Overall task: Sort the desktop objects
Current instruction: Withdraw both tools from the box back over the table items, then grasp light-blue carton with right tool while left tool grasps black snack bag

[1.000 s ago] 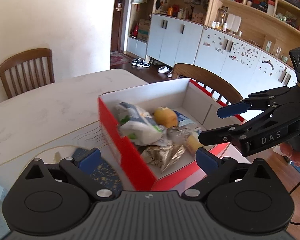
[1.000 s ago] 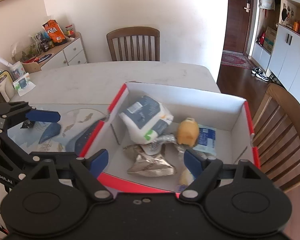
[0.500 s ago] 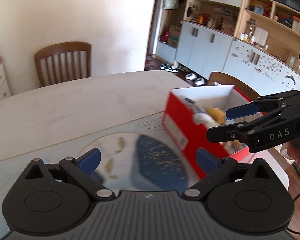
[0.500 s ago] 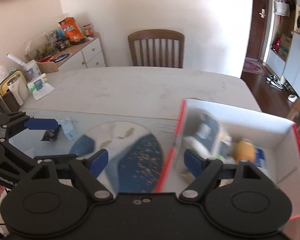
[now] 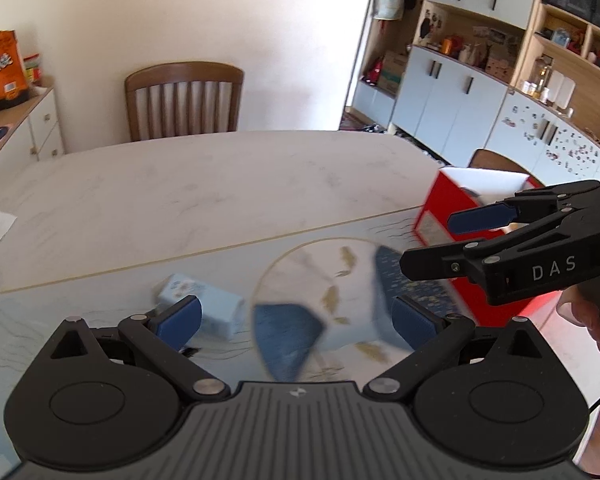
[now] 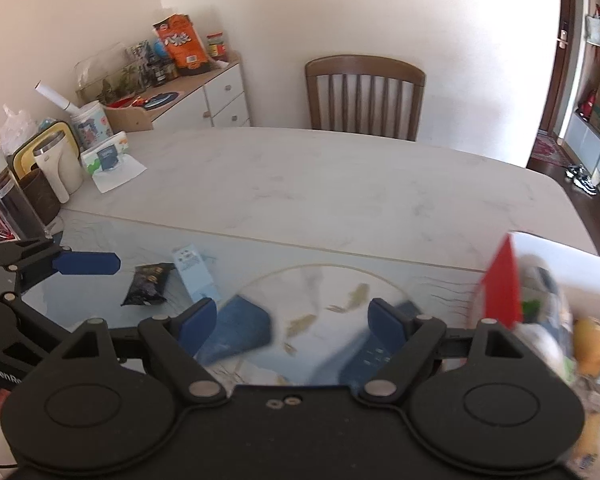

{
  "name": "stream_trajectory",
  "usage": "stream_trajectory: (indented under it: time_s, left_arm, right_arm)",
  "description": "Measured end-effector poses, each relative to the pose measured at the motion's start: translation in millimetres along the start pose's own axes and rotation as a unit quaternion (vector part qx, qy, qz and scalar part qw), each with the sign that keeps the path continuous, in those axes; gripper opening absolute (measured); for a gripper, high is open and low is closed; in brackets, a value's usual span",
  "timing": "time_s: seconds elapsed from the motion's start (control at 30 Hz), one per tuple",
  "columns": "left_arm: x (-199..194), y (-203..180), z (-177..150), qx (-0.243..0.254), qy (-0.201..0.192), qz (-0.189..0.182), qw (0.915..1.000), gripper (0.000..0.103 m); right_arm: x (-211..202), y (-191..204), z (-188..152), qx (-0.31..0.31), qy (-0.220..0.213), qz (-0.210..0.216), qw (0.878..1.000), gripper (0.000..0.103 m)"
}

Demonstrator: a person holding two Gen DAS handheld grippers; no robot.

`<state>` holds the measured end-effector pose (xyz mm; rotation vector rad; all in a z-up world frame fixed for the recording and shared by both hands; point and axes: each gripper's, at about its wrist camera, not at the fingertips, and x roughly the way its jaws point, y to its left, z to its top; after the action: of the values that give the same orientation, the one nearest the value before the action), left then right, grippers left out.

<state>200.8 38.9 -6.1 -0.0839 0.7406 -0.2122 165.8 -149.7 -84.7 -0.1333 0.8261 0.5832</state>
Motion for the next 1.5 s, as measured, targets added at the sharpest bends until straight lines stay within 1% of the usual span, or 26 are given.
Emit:
stream_trajectory:
  time_s: [0.2,0.43,0.57,0.73,0.83,1.03,1.23,1.5]
  left_arm:
    - [8,29,-14,-0.01,0.005,0.02,0.9997,0.102]
    - [18,57,-22,-0.011,0.01,0.035,0.9993,0.102]
    - [29,70,-23,-0.011,0.012,0.036,0.9992,0.102]
    - [43,84,-25,-0.008,0.018,0.032,0.9993,0.102]
    - [51,90,-27,-0.005,0.019,0.026,0.9995,0.102]
    - [65,97,-34,0.0,0.02,0.027,0.9994,0.101]
    - [75,105,-39,-0.002,0.02,0.028,0.9994,0.101]
    - [78,108,-44,0.002,0.018,0.023,0.9996,0.099]
  right_arm:
    - [26,24,5,-0.008,0.009,0.013,1.0,0.083]
    - [51,42,9,-0.012,0.018,0.021,1.0,0.083]
    - [69,49,12,-0.012,0.022,0.021,0.999,0.083]
    - [92,64,15,-0.023,0.03,0.034,0.999,0.082]
    - [104,70,16,-0.026,0.036,0.036,0.998,0.081]
    - [127,72,15,-0.016,0.05,0.03,0.998,0.08]
    - [145,72,13,-0.015,0.063,0.022,0.998,0.074]
    - [159,78,12,-0.023,0.074,0.023,0.997,0.067]
